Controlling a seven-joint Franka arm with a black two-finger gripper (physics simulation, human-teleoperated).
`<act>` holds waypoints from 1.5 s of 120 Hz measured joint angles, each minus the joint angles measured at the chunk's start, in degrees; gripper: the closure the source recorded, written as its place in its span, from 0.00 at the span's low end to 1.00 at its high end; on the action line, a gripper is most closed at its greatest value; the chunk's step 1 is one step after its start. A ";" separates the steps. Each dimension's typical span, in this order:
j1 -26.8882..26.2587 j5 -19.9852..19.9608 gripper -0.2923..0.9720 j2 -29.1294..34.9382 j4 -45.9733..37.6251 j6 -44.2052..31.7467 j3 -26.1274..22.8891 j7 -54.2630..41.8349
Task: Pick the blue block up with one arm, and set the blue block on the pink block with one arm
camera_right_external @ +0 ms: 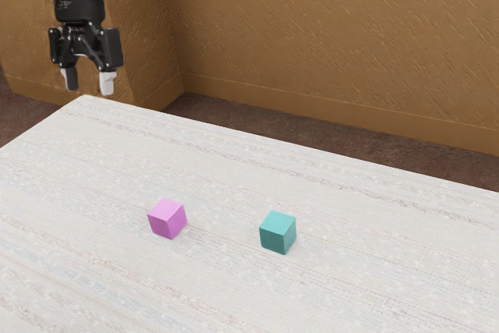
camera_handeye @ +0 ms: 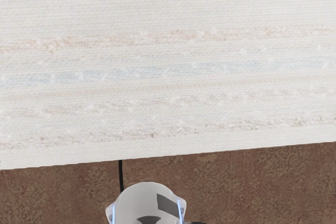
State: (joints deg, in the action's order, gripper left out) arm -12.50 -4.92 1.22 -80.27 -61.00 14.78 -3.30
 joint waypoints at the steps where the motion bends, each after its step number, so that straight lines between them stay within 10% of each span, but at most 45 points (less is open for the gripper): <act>1: 0.13 0.02 0.25 0.01 -0.13 -1.14 0.00 -0.09; 33: 10.63 -0.30 0.25 -6.01 -0.73 -22.38 -6.64 1.56; 72: -12.64 -9.16 0.25 -21.36 -7.71 -37.53 3.51 13.40; 180: -18.61 -9.70 0.27 -33.66 -12.90 -59.50 0.28 21.03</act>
State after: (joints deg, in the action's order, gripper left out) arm -31.11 -14.61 -32.44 -93.16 -120.50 15.06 17.73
